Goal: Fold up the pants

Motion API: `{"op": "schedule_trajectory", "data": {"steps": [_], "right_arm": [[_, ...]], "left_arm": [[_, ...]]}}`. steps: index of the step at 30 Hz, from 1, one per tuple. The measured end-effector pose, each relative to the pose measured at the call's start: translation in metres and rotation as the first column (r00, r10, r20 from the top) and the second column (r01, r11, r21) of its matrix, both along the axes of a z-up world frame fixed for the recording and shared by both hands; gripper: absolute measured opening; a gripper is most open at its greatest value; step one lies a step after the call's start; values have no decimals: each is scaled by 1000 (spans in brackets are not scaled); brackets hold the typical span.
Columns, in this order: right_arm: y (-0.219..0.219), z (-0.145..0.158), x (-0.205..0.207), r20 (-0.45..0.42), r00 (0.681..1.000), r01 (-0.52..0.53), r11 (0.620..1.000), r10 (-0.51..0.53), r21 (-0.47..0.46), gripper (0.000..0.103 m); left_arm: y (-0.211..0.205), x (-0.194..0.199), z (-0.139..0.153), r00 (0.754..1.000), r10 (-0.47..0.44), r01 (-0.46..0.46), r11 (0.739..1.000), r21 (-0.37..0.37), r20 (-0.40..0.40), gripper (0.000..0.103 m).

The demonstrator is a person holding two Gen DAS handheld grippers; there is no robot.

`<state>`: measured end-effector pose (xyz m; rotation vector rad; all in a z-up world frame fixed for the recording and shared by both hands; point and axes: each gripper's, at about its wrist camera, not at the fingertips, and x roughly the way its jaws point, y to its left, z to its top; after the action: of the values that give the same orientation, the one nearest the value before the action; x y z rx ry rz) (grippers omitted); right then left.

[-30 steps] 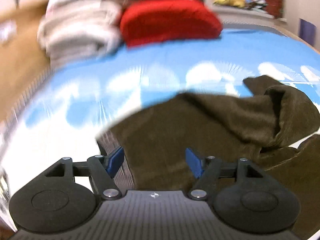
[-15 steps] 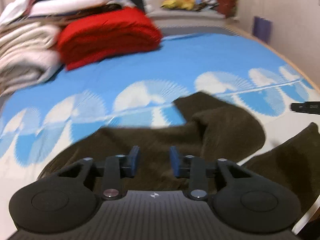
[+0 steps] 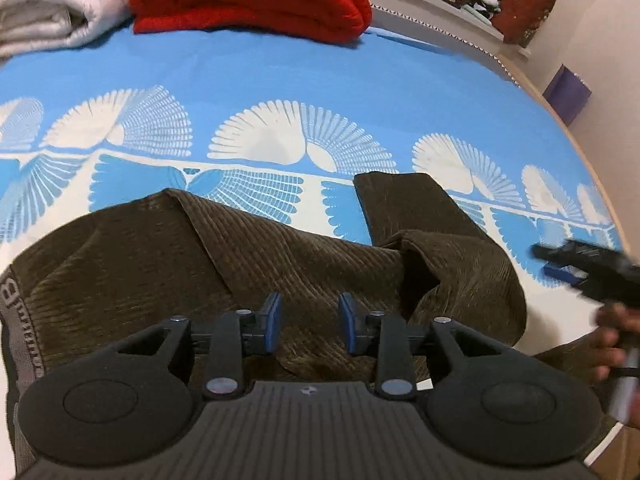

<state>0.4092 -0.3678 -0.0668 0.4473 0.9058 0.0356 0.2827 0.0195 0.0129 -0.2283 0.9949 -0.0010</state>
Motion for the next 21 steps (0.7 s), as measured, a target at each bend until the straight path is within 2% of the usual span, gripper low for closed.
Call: {"op": "schedule_trajectory", "data": {"steps": [4, 7, 9, 10, 11, 12, 14, 17, 21], "right_arm": [[-5, -41, 25, -140, 989, 48, 999, -46, 16, 54], [-13, -63, 30, -223, 970, 117, 989, -95, 88, 57], [-12, -68, 32, -245, 965, 124, 985, -91, 123, 58], [-9, -66, 33, -245, 967, 108, 987, -75, 123, 57], [-4, -62, 33, -241, 969, 79, 990, -48, 120, 48], [-1, -58, 33, -237, 971, 53, 991, -23, 123, 35], [8, -47, 32, -214, 976, -8, 990, 38, 138, 20], [19, -20, 27, -154, 982, -94, 987, 113, 128, 14], [28, 20, 18, -25, 976, -206, 954, 216, 220, 13]], "left_arm": [[9, 7, -2, 1000, 15, -15, 1000, 3, -4, 40], [13, 12, -7, 999, 21, -21, 1000, -9, -26, 41], [14, 15, -10, 999, 18, -19, 1000, -17, -37, 41], [14, 16, -11, 999, 17, -18, 1000, -22, -40, 41], [14, 18, -11, 999, 16, -17, 999, -27, -43, 41], [14, 19, -12, 999, 18, -19, 999, -32, -46, 41], [15, 22, -12, 998, 24, -26, 999, -39, -51, 41], [18, 25, -8, 999, 34, -37, 998, -54, -42, 42], [21, 28, -7, 998, 53, -55, 997, -46, -38, 44]]}}
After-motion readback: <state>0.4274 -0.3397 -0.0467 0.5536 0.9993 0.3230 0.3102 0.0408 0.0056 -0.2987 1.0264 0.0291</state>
